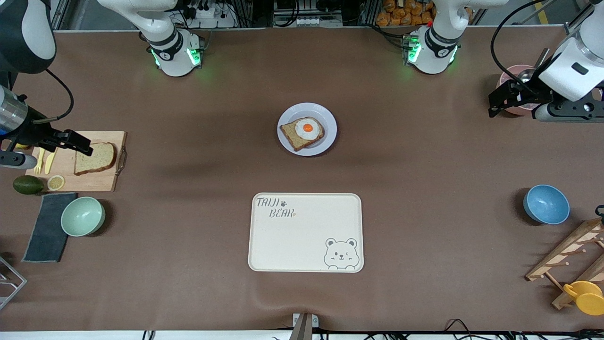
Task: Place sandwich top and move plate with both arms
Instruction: 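Move the right gripper down over the bread slice on the cutting board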
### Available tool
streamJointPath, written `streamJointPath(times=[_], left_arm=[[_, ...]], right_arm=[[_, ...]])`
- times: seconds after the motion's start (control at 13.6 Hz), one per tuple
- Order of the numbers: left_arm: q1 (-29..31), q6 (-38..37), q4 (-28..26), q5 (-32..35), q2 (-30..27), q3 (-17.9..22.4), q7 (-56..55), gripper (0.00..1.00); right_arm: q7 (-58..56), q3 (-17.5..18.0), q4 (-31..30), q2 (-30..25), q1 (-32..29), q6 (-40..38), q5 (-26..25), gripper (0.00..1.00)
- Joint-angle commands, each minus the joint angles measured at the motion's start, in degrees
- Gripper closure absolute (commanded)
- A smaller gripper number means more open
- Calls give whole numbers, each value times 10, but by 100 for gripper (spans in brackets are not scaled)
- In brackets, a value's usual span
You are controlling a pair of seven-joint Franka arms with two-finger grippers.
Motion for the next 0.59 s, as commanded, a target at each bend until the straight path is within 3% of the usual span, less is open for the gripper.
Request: streamJointPath(times=[0.0, 0.51], left_arm=[[13, -18, 16, -10, 6, -8, 4, 0], [12, -18, 33, -5, 24, -8, 0, 0]], right_arm=[[-7, 6, -2, -2, -15, -4, 3, 0], [-18, 6, -9, -1, -21, 5, 3, 0]])
